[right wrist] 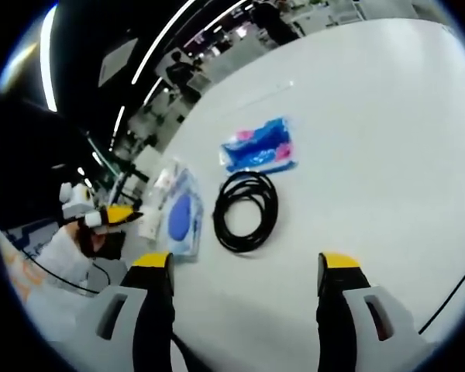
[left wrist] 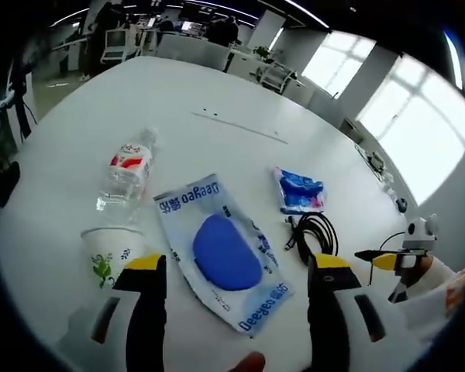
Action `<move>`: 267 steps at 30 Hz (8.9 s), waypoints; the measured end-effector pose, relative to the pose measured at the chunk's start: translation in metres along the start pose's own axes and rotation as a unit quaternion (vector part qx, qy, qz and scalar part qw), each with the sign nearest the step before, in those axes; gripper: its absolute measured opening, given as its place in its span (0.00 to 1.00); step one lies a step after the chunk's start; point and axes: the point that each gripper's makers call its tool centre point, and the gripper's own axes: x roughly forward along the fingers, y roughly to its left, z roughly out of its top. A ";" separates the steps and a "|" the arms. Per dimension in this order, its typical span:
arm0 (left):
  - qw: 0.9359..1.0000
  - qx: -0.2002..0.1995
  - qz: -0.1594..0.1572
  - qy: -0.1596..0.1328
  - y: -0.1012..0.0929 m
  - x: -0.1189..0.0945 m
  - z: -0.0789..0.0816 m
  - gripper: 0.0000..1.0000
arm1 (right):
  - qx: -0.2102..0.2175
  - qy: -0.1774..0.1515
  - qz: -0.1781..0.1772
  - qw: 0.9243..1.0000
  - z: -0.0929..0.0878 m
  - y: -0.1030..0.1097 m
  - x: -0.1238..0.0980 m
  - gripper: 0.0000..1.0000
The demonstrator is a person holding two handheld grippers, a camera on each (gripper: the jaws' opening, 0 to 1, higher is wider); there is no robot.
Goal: Arrange the tabletop items into an orderly group along one side of the table until the central work area is clear of visible clutter.
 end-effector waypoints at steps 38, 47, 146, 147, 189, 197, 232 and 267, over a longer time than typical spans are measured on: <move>0.996 0.071 0.048 0.029 0.100 0.060 0.105 0.63 | 0.032 0.025 -0.018 0.999 -0.001 -0.002 0.006 0.66; 0.994 0.081 0.058 0.039 0.109 0.109 0.129 0.56 | 0.047 0.019 -0.022 0.998 0.009 -0.004 0.008 0.63; 0.963 0.191 0.062 -0.179 0.131 0.003 0.209 0.22 | 0.030 -0.001 0.007 1.000 -0.006 0.012 -0.005 0.53; 0.962 0.195 0.062 -0.179 0.129 0.002 0.208 0.22 | 0.029 0.001 0.008 1.000 -0.007 0.013 -0.005 0.53; 0.974 0.103 0.078 -0.187 0.120 -0.029 0.149 0.62 | 0.033 -0.020 0.028 0.999 -0.008 0.016 -0.010 0.56; 0.977 0.080 0.088 -0.177 0.124 -0.040 0.119 0.66 | 0.033 -0.015 0.033 0.999 -0.013 0.016 -0.008 0.56; 0.987 -0.019 0.119 -0.110 0.118 -0.061 -0.007 0.78 | 0.048 -0.018 0.023 0.998 -0.021 0.010 -0.008 0.56; 0.991 -0.021 0.131 0.005 0.106 -0.007 -0.040 0.49 | 0.057 -0.020 0.022 0.998 -0.023 0.006 -0.010 0.53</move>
